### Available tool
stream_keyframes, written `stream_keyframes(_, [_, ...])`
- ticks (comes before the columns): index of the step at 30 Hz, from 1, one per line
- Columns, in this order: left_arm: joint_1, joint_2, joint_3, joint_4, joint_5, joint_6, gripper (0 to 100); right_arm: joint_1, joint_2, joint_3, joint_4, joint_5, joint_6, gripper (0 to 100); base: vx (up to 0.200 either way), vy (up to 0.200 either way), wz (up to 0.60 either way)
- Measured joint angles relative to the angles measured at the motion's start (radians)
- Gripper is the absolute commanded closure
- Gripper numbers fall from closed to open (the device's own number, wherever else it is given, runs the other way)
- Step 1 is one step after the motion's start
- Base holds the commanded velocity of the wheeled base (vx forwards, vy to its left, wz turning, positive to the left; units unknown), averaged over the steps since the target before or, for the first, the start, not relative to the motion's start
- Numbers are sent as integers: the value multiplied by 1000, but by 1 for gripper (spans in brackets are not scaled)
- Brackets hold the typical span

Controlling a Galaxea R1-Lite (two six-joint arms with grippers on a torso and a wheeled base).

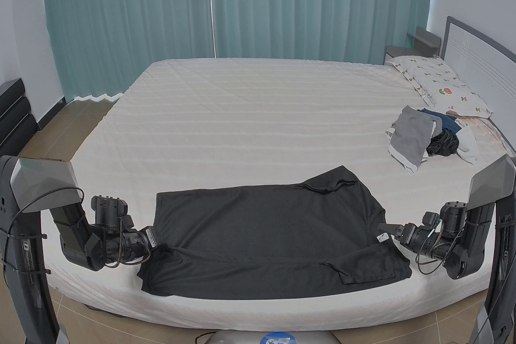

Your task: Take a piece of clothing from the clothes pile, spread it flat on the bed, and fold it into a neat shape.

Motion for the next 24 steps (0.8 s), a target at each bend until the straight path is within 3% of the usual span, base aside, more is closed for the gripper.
stream_keyframes(22, [70,-28,29,-6,-13,-6,100,0,5,-13,0,-1,-2,0,0,0,0])
stream_keyframes(23, [69,-32,32,-11,-17,-6,0,0,6,-13,0,-1,-2,0,0,0,0])
stream_keyframes(24, [68,-34,35,-21,-23,-6,0,0,6,-13,0,-1,-2,0,0,0,0])
